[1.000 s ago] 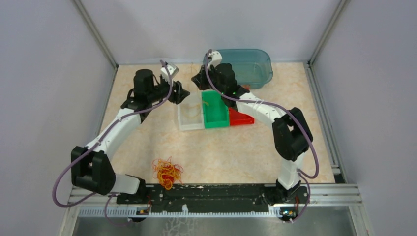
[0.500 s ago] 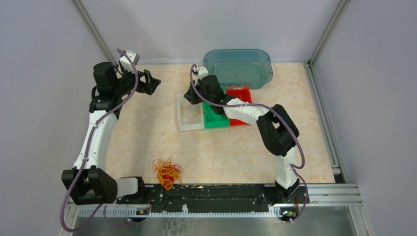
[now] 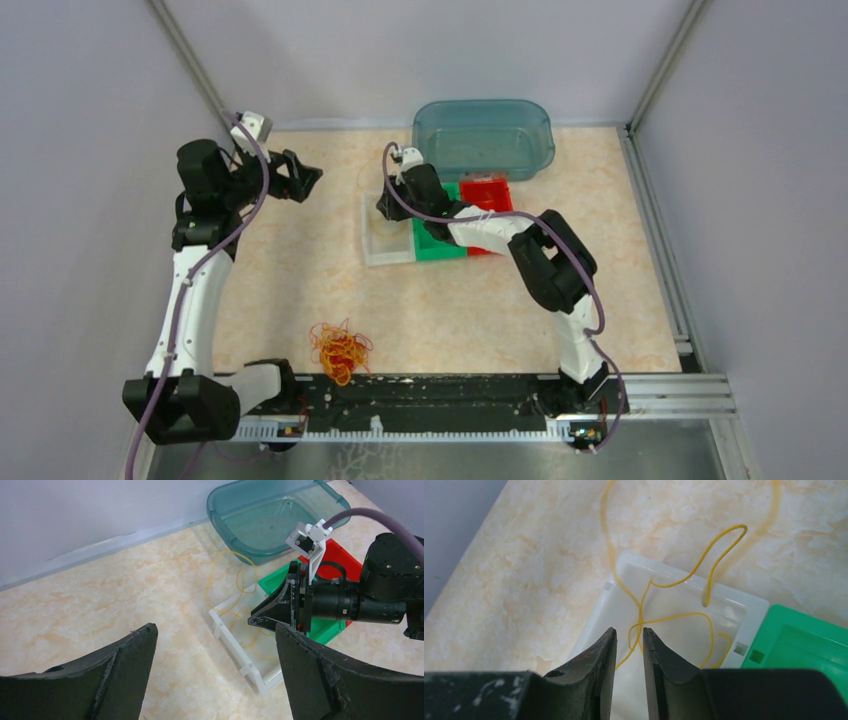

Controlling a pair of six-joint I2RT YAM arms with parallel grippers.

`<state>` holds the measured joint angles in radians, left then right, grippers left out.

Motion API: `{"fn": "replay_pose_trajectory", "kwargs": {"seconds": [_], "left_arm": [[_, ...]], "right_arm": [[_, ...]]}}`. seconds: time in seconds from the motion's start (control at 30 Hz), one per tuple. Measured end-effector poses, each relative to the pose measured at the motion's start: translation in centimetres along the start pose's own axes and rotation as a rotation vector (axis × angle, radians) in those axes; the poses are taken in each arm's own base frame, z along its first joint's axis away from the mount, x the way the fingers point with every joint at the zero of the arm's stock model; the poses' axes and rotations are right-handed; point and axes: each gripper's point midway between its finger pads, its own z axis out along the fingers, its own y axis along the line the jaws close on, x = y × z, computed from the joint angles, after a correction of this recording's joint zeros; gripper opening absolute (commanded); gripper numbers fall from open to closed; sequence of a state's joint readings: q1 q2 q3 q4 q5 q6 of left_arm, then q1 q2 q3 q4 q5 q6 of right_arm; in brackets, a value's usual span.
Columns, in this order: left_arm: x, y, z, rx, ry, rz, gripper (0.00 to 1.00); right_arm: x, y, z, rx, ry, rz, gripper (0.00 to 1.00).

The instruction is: Untangle the cables

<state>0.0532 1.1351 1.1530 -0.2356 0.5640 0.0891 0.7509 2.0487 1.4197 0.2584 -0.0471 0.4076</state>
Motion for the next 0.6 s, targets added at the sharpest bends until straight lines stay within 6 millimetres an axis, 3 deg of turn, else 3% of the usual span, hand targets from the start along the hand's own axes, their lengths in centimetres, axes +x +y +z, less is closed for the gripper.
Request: {"fn": "replay_pose_trajectory", "kwargs": {"seconds": [0.17,0.33,0.5,0.6], "left_arm": [[-0.1,-0.2,0.0,0.006,-0.003,-0.028,0.93],[-0.2,-0.3,0.0,0.006,-0.006,-0.04,0.93],[-0.5,-0.5,-0.3,0.006,-0.015,-0.038,0.93],[-0.6,-0.4,-0.3,0.005,-0.019,-0.039,0.93]], "right_arm": [[1.1,-0.2,-0.2,0.001,0.033,-0.011,0.39],[0.7,0.4,-1.0,-0.021,0.044,-0.02,0.35],[-2.0,2.5,-3.3,-0.098,0.005,-0.024,0.41],[-5.0,3.9,-5.2,-0.153,-0.045,-0.028,0.51]]}}
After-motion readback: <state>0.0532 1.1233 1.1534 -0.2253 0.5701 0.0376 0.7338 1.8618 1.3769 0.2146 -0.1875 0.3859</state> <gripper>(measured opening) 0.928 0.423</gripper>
